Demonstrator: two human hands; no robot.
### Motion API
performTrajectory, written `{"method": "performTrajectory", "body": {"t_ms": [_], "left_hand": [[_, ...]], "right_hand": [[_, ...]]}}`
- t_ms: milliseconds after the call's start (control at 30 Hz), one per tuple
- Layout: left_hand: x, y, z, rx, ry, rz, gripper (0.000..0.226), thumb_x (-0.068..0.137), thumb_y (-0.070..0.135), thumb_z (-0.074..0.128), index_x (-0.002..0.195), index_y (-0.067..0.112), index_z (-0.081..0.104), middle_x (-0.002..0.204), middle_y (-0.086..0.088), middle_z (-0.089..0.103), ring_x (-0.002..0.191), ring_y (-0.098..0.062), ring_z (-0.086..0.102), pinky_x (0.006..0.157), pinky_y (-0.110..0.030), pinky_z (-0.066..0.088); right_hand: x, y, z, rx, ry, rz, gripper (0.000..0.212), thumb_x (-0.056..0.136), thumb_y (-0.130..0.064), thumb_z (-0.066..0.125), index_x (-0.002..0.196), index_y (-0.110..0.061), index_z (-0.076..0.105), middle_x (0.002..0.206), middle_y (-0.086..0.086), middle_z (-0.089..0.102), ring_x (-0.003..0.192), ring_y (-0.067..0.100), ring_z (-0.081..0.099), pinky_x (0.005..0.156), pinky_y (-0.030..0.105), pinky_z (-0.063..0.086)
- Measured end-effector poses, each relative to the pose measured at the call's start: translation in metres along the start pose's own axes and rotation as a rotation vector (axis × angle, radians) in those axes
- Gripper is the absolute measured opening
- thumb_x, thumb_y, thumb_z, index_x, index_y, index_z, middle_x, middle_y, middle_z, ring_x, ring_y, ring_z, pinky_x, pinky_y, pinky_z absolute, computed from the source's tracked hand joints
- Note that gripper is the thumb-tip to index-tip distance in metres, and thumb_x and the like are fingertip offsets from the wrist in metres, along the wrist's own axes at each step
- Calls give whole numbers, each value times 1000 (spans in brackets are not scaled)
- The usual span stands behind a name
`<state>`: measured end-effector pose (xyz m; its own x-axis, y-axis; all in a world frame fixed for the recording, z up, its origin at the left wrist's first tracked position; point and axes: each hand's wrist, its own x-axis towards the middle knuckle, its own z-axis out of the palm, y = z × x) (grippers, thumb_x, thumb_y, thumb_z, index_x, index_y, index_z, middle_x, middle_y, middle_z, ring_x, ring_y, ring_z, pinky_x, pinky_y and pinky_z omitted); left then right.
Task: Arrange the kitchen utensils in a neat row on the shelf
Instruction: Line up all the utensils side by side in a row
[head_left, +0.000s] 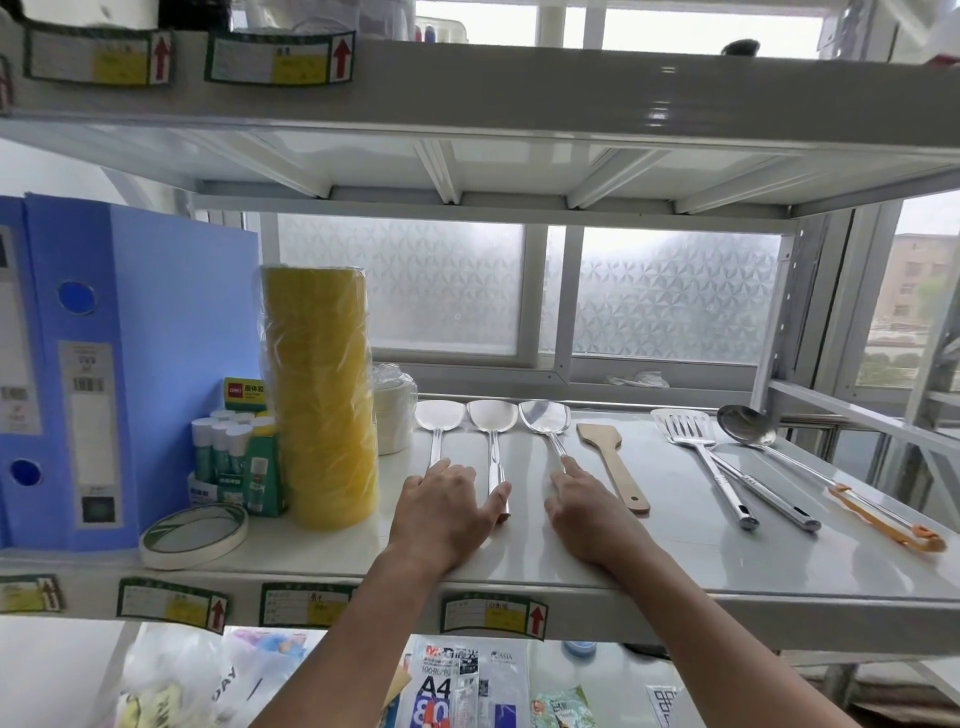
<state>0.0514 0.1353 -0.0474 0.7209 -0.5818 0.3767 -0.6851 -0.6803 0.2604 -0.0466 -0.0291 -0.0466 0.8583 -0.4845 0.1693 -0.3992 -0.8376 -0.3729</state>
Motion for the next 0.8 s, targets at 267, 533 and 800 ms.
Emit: {"method": "performTrajectory", "body": {"t_ms": [267, 533, 800], "left_hand": [[-1, 0, -1, -12, 36, 13, 65, 98, 65, 33, 127, 15, 64, 132, -5, 64, 132, -22, 50, 110, -43, 34], [-3, -1, -3, -29, 72, 38, 62, 100, 62, 32, 121, 15, 66, 127, -4, 66, 131, -21, 52, 108, -42, 34], [-3, -1, -3, -60, 50, 48, 69, 101, 66, 22, 121, 17, 67, 127, -2, 67, 135, -19, 48, 111, -44, 31]], "right_hand": [[-12, -8, -12, 137, 302, -13, 38, 96, -21, 48, 129, -6, 61, 148, 9, 47, 132, 28, 49, 102, 33, 39], [-18, 36, -34, 133, 451, 93, 34, 89, 1, 45, 115, -1, 67, 128, 17, 62, 122, 33, 56, 101, 35, 42], [-11, 70, -29, -34, 133, 121, 24, 96, -28, 33, 85, -18, 52, 96, 2, 65, 90, 31, 59, 82, 46, 49]]}}
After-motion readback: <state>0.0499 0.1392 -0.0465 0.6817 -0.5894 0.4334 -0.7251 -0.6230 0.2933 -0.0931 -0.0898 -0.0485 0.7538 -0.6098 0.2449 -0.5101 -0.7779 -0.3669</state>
